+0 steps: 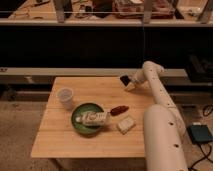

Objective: Place the eraser in the ceramic cup

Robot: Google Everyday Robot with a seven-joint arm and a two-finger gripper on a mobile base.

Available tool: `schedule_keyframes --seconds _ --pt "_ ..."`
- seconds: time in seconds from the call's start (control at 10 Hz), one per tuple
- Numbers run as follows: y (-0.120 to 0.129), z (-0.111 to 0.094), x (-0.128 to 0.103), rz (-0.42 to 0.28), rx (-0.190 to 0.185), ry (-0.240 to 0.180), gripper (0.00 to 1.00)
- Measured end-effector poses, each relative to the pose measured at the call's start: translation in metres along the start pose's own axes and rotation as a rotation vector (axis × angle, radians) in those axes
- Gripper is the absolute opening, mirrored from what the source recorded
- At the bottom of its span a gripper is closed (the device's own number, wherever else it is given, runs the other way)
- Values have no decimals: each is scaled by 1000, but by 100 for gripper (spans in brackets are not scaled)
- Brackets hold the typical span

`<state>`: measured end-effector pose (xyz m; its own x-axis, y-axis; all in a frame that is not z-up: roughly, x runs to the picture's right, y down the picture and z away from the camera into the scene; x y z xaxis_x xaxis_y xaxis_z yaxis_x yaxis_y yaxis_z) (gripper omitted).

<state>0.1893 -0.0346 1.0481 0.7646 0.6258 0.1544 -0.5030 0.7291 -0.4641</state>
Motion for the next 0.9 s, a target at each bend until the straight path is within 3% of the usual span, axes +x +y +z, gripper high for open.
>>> schedule_keyframes --seconds 0.1,0.5,0.6,0.9 --pt "6 0 -6 -13 -29 -20 51" --pt "17 2 -20 -74 -82 -66 15" --pt "20 2 -23 -97 -94 -77 12" --pt "32 -14 -61 -208 -126 -152 12"
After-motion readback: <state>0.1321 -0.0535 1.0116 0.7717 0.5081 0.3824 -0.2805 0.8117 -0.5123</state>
